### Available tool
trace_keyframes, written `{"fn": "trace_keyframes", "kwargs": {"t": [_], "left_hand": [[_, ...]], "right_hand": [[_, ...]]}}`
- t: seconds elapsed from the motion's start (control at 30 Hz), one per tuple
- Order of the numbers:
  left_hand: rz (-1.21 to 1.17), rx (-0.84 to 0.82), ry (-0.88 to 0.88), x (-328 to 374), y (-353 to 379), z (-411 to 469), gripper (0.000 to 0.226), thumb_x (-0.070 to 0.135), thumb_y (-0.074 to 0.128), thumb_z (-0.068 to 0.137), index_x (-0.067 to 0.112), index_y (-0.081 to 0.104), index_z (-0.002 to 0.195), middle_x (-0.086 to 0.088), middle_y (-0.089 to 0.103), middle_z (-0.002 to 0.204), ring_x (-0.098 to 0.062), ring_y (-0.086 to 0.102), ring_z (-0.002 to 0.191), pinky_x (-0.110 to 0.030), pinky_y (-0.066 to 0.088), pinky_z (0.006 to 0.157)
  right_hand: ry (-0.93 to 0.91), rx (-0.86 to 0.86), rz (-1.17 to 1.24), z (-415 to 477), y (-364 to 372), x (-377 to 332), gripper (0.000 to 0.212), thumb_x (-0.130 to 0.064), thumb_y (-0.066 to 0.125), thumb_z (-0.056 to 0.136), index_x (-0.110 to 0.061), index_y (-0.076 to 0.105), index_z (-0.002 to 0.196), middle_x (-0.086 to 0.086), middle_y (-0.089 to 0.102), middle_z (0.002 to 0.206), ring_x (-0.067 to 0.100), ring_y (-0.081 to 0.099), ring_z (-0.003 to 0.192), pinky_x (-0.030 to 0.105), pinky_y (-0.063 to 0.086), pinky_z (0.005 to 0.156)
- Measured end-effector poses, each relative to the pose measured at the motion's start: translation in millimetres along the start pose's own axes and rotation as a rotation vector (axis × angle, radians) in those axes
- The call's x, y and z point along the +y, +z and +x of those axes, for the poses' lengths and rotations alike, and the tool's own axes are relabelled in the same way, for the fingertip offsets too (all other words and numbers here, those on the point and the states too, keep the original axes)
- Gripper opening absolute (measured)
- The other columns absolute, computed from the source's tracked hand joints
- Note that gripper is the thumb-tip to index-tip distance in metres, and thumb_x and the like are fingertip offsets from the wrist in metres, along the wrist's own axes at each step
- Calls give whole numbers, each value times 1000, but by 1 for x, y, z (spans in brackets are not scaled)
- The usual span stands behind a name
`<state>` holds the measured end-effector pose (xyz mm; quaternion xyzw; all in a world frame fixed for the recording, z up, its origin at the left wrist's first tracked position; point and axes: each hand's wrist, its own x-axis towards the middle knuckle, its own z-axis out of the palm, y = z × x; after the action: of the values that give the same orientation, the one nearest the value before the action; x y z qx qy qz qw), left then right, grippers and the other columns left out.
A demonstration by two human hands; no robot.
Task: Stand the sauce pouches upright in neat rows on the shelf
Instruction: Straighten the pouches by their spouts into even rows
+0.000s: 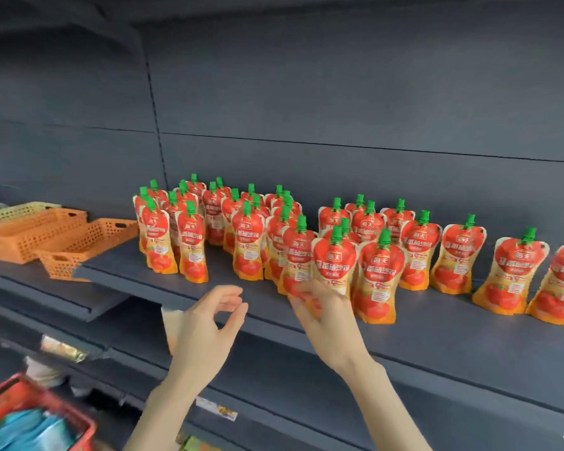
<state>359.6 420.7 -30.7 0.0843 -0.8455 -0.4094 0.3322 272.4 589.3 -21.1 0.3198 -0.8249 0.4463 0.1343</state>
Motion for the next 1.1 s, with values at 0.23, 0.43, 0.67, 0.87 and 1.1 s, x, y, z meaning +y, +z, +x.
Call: {"fn": "trace_keyframes", "kwargs": {"t": [0.23,0.43,0.67,0.87,1.1], "left_hand": [[-33,29,74,-61,-88,80,19,14,68,83,24,62,97,16,67,90,8,60,89,0,40,75],[45,84,118,-106,-128,171,19,22,65,85,22,63,104,17,64,93,6,60,88,-8,44,78],[78,99,165,-149,-143,301,11,16,63,87,18,63,98,12,63,86,9,56,79,3,38,69],[111,-162,194,-173,-136,404,17,23,63,87,19,63,103,8,64,99,-5,59,92,-8,40,77],[197,-408,190,-210,-123,486,28,27,65,85,18,60,112,5,61,110,-9,56,101,-21,38,89]], "right_hand": [[-27,38,26,83,87,-58,23,-21,55,92,-17,62,113,-4,65,112,11,59,102,29,50,89],[-71,23,-11,169,142,-79,21,-18,55,92,-13,63,111,-3,65,108,9,59,98,21,48,85],[-93,25,-106,291,186,-68,20,-21,55,91,-13,63,108,1,68,108,15,63,94,33,51,88],[1,-42,-161,375,212,-50,22,-21,57,89,-10,63,107,10,69,102,26,62,97,39,48,91],[131,-79,-219,424,227,-32,29,-23,61,88,-7,60,113,10,66,111,24,60,104,34,46,94]]}}
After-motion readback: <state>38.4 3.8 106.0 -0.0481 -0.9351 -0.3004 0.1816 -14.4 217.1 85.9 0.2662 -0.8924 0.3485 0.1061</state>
